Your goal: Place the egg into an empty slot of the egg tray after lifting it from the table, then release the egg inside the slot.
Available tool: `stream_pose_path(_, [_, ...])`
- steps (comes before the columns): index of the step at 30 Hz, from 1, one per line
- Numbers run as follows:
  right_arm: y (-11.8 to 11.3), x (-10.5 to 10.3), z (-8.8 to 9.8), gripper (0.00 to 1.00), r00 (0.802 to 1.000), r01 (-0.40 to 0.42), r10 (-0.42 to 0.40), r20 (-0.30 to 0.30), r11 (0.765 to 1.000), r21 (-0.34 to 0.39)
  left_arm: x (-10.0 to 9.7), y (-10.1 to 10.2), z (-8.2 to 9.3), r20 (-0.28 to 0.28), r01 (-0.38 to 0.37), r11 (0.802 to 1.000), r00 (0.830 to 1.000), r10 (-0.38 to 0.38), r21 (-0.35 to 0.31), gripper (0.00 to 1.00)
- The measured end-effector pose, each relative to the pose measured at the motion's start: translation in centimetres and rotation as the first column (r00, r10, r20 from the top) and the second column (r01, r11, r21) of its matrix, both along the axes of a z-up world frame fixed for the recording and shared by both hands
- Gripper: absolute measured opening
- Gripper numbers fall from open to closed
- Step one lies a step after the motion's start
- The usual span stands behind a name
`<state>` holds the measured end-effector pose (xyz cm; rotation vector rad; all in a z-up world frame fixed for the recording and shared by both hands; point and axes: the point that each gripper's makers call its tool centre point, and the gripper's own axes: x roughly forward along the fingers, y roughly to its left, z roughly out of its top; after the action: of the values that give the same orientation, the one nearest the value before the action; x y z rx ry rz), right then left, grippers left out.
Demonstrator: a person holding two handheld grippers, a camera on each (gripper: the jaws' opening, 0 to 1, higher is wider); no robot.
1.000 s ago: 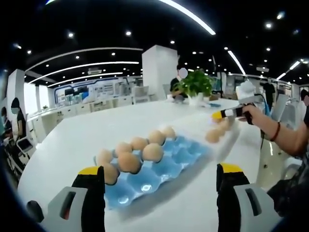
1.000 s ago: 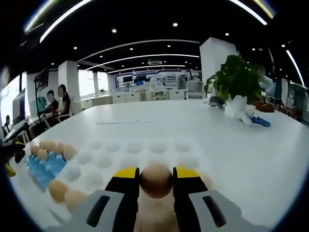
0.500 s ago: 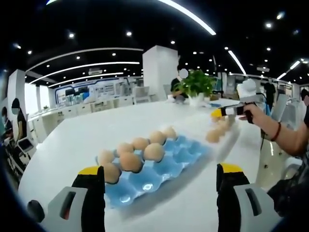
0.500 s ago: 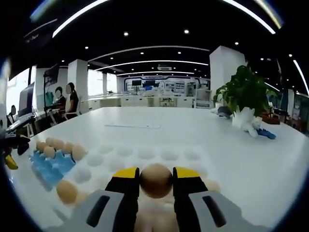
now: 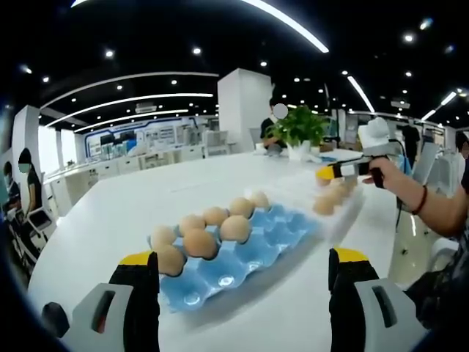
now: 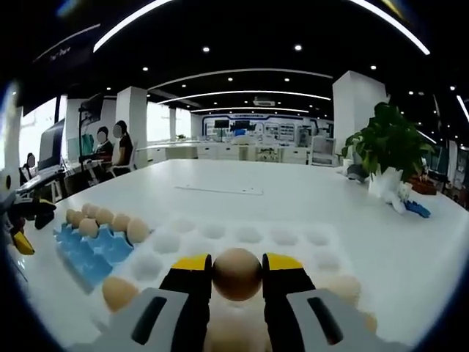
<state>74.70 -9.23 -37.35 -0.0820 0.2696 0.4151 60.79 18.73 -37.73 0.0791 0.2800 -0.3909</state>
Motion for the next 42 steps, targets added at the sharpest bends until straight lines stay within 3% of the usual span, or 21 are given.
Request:
stream_pose_path(19, [4.5,-1.1,0.1,0.28,0.993,-0.114,0.114,-0.006,0.993,0.039,-0.3,0.3,0.0,0.002,-0.007,1.0,1.0,0.007,0.001,0.98])
stream_pose_path(42, [10.8,-2.1,0.8,0.28,0.969,-0.248,0.248,0.007,0.967,0.066,-0.8,0.2,0.3,0.009,-0.008,1.0,1.0,0.008,0.001,0.98])
